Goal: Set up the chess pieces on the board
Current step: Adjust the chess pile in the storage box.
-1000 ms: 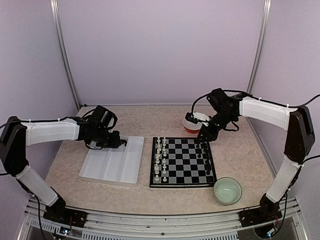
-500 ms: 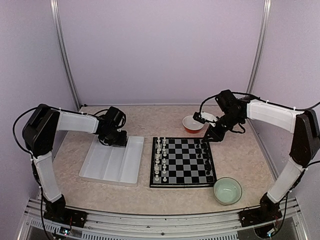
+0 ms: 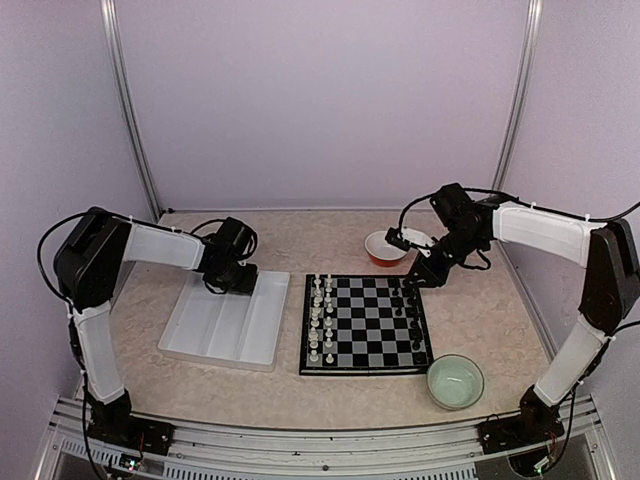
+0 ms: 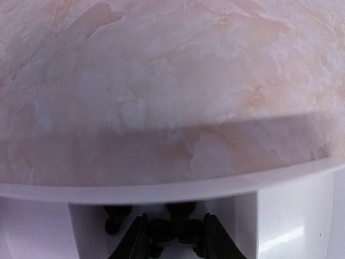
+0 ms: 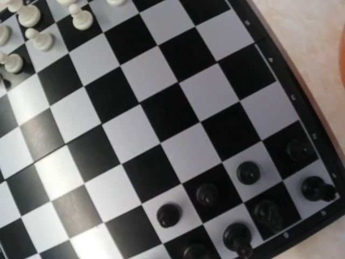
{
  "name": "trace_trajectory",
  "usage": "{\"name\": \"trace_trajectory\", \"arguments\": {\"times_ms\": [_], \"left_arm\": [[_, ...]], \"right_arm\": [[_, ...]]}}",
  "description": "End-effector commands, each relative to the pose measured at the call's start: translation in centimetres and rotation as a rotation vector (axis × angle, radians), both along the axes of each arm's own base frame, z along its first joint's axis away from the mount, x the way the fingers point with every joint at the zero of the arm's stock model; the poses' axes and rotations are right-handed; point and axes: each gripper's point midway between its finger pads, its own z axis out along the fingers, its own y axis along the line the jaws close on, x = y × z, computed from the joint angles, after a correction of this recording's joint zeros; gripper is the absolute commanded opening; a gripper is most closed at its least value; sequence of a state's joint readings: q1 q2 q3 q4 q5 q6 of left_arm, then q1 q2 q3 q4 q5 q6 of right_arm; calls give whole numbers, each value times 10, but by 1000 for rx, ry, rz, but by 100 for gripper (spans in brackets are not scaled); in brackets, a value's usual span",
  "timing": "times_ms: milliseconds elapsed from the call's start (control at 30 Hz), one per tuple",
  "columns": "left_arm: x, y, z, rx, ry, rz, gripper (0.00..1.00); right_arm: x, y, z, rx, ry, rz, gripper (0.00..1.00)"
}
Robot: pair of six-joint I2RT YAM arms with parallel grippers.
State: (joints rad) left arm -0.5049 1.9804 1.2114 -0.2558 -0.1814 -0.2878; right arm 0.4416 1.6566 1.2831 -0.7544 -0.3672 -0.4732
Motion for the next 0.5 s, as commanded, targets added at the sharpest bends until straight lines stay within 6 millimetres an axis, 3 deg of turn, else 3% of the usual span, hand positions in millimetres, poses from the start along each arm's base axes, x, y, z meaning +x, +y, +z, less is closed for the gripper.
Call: {"name": "trace_trajectory", "arguments": {"times_ms": [0,133,467], "left_arm": [[-40,11,-2,30,58,-7,28],[-48,15,12,15,35,-10,21],[-60,17,23,16,42,-30,19]], "right_arm": [[-1,3,-1,33,17,6,23],[0,8,-3,49,40,17,23],[-3,9,0,60,51,24,23]]}}
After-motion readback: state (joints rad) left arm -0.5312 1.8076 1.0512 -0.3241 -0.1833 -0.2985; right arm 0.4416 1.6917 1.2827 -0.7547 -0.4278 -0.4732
